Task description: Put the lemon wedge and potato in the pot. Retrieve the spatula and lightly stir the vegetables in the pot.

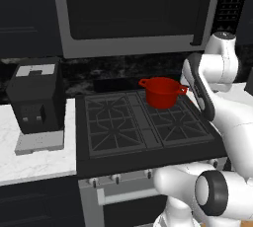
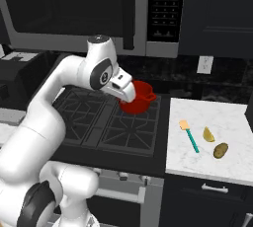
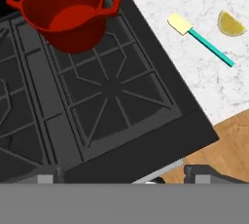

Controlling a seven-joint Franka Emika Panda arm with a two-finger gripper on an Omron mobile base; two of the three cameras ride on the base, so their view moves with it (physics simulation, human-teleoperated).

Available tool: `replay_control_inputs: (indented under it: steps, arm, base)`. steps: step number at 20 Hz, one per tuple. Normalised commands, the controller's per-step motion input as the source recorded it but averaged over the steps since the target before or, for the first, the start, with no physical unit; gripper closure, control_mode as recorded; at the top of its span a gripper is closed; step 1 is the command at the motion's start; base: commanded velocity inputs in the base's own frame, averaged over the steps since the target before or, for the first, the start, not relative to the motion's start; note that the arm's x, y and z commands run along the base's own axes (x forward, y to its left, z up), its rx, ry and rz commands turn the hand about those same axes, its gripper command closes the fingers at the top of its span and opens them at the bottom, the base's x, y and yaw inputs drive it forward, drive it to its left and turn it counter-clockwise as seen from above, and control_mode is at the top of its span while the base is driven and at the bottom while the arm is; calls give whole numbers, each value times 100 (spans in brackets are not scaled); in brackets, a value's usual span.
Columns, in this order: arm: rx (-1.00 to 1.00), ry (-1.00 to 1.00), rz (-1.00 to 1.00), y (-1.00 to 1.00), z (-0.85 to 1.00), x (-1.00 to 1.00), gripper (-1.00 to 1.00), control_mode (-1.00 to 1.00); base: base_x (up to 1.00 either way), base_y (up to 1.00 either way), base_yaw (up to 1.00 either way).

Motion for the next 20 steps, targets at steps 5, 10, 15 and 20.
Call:
replay_control_inputs:
  steps: [5, 10, 15, 20]
  arm:
    - [0, 0, -19, -57, -23, 0, -100, -100]
    - [0, 0, 0, -16, -14, 1, -100, -100]
    - [0, 0, 0, -14, -15, 7, -100, -100]
    - [0, 3, 0, -9, -9, 5, -100, -100]
  base:
    - [0, 0, 0]
    - [0, 0, 0]
    - [0, 0, 0]
    - [0, 0, 0]
